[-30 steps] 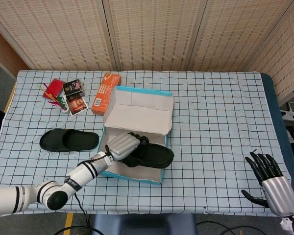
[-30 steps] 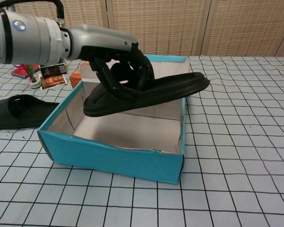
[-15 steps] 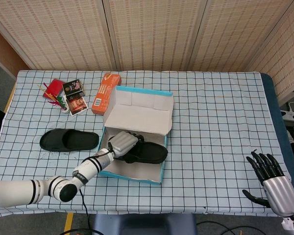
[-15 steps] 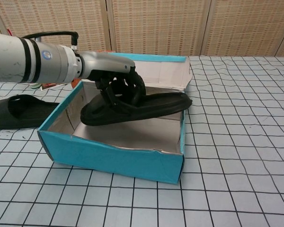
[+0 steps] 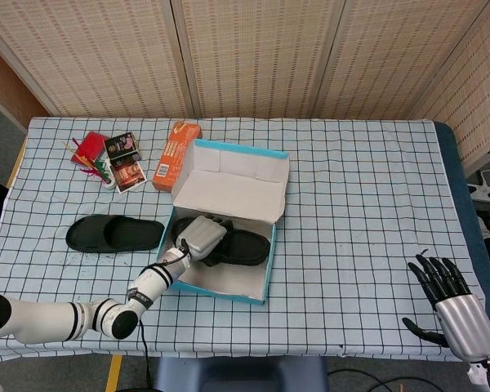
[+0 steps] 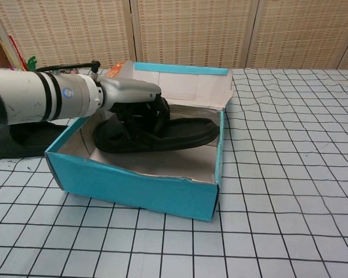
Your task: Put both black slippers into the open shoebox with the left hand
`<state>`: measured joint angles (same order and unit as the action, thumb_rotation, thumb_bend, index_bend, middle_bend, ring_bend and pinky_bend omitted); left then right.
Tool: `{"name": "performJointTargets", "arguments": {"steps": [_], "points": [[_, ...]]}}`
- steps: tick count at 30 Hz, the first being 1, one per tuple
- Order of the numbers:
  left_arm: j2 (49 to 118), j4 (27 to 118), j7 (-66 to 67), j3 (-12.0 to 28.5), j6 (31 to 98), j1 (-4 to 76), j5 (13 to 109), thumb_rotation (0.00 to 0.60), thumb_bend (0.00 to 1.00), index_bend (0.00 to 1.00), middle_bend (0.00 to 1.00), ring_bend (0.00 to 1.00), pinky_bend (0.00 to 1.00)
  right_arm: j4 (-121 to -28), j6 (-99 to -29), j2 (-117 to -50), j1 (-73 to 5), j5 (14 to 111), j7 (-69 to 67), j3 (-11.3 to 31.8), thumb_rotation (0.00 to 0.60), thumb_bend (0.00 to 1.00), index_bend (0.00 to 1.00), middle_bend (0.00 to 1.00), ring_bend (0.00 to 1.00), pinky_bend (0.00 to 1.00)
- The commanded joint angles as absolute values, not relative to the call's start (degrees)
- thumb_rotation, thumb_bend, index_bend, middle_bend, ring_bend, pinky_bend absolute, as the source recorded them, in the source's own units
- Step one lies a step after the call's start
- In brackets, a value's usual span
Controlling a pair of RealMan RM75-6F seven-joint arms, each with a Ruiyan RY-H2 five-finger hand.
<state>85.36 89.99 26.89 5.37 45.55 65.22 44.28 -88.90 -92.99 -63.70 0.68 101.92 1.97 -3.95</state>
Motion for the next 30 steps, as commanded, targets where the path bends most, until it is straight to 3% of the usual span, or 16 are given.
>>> {"name": "performJointTargets", "arguments": {"steps": [1, 21, 26, 30], "points": [[86.56, 88.64, 27.29, 4.98, 46.24, 64.93, 44.06, 0.600, 0.57, 0.55, 0.63, 0.56, 0.51, -88.93, -93.02, -63.69, 0.70, 102.01, 2.01, -4.01, 0.477, 0.12, 0.00, 0.00, 0.00, 0.00], [94.88, 75.89, 26.47, 4.96, 42.16, 64.23, 39.59, 0.600, 0.54, 0.51, 0.66, 0.63, 0.59, -89.18, -92.66, -63.40, 0.68, 102.12, 1.85, -4.29, 0.476, 0.12, 0.00, 0.00, 0.00, 0.00], [95.23, 76.68, 24.70, 6.16, 43.76, 63.40, 42.78, 0.600, 0.53, 0.44, 0.64, 0.61, 0.57, -89.25, -92.80, -63.41, 0.74, 102.07, 1.90, -4.23, 0.478, 0.12, 0.00, 0.00, 0.00, 0.00], [94.32, 79.81, 22.94, 6.95, 46.66, 62.01, 47.33, 0.600, 0.49, 0.30, 0.55, 0.54, 0.51, -89.21, -92.77, -63.48, 0.75, 102.18, 1.98, -4.29, 0.477, 0.12, 0.00, 0.00, 0.00, 0.00]]}}
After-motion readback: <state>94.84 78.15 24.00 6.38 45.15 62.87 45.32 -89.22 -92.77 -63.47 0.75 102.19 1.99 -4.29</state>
